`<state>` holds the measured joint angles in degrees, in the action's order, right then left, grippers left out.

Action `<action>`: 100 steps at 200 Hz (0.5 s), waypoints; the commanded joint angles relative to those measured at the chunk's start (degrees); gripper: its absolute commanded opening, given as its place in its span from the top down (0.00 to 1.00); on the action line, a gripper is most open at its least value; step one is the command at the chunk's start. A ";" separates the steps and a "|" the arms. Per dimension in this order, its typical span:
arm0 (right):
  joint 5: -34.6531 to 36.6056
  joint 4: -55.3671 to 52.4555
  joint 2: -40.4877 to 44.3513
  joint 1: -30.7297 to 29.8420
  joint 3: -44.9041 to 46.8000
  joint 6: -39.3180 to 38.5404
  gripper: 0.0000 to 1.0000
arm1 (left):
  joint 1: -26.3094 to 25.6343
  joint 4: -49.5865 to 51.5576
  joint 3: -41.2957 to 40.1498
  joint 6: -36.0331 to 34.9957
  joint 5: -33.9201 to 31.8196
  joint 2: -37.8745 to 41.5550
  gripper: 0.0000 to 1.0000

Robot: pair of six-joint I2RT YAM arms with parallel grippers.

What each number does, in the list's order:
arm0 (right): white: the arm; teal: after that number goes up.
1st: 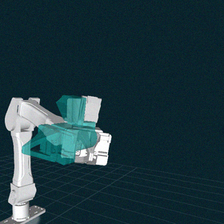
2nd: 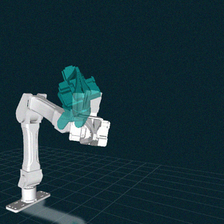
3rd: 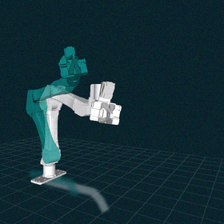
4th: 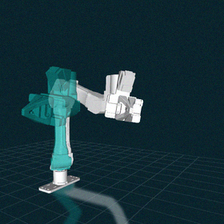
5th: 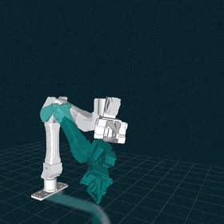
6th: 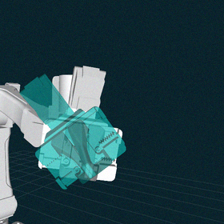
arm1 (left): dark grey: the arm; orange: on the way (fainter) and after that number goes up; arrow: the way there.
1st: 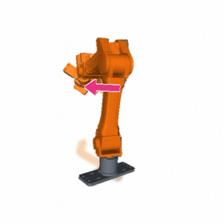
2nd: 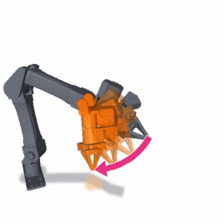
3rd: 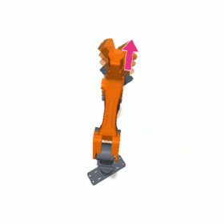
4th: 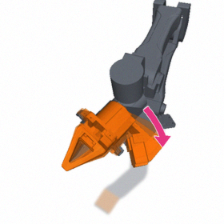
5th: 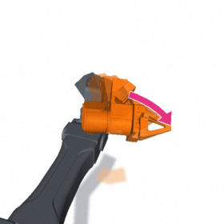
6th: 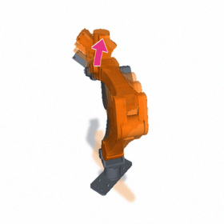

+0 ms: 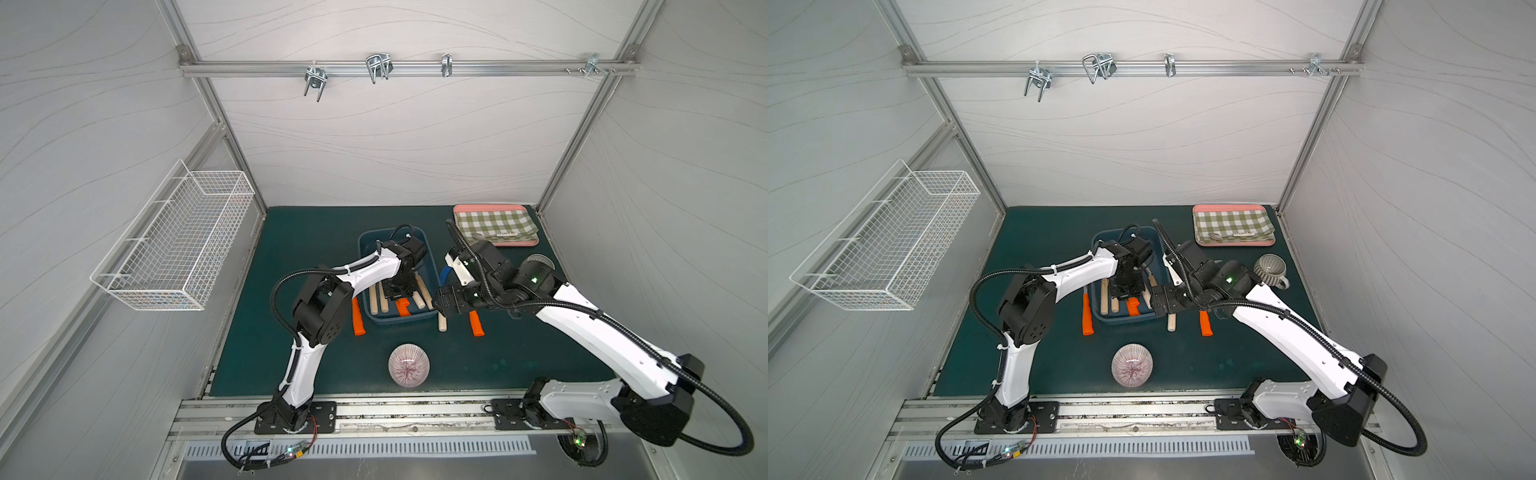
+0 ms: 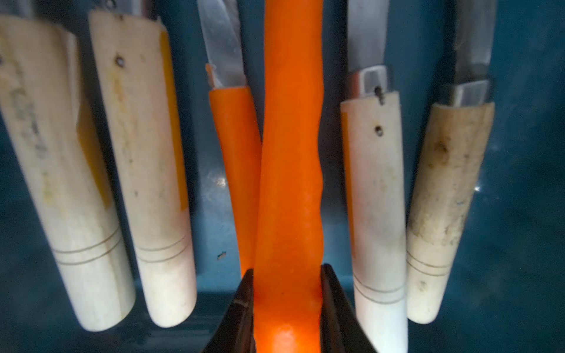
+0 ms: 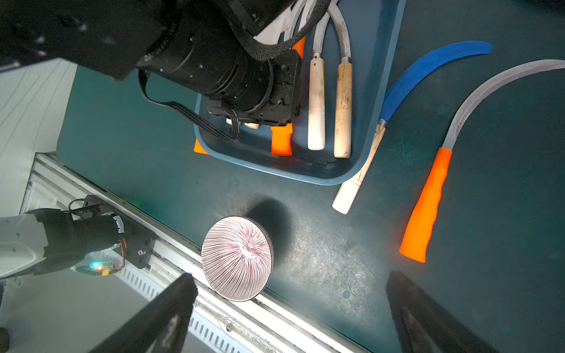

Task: Put small sickles into storage boxes
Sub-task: Place the sickle in the storage box.

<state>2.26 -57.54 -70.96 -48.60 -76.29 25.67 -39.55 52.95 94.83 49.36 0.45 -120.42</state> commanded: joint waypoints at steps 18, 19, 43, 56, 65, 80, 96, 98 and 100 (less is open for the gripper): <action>-0.95 -0.93 1.32 0.41 0.34 0.59 0.01 | -0.85 0.04 3.07 -1.83 -1.80 1.26 0.55; -0.95 -0.92 1.34 0.42 0.35 0.60 0.01 | -0.82 0.09 3.08 -1.86 -1.83 1.34 0.55; -1.04 -0.65 1.18 0.43 0.35 1.06 0.01 | -1.09 1.33 3.24 -3.23 -3.05 3.85 0.50; -1.20 -0.56 1.18 0.43 0.43 1.38 0.01 | -1.34 2.01 3.17 -3.84 -3.89 5.45 0.47; -1.14 -0.47 1.19 0.39 0.38 1.55 0.01 | -1.41 2.47 3.11 -4.28 -4.37 6.51 0.44; -1.16 -0.38 1.20 0.43 0.55 1.92 0.01 | -1.58 3.18 2.64 -4.96 -5.24 8.66 0.42; -1.01 -0.17 1.35 0.43 1.04 2.50 0.01 | -1.80 3.46 1.71 -5.56 -6.04 11.06 0.37; -0.96 -0.13 1.35 0.43 1.05 2.53 0.01 | -1.77 3.47 1.51 -5.54 -6.18 11.39 0.37; -0.95 -0.12 1.42 0.43 1.10 2.56 0.01 | -1.76 3.56 1.33 -5.63 -6.23 11.71 0.36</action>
<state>1.41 -57.45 -70.94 -48.49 -76.03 26.76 -40.80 54.30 95.61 44.86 -2.74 -113.36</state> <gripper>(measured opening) 0.990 0.614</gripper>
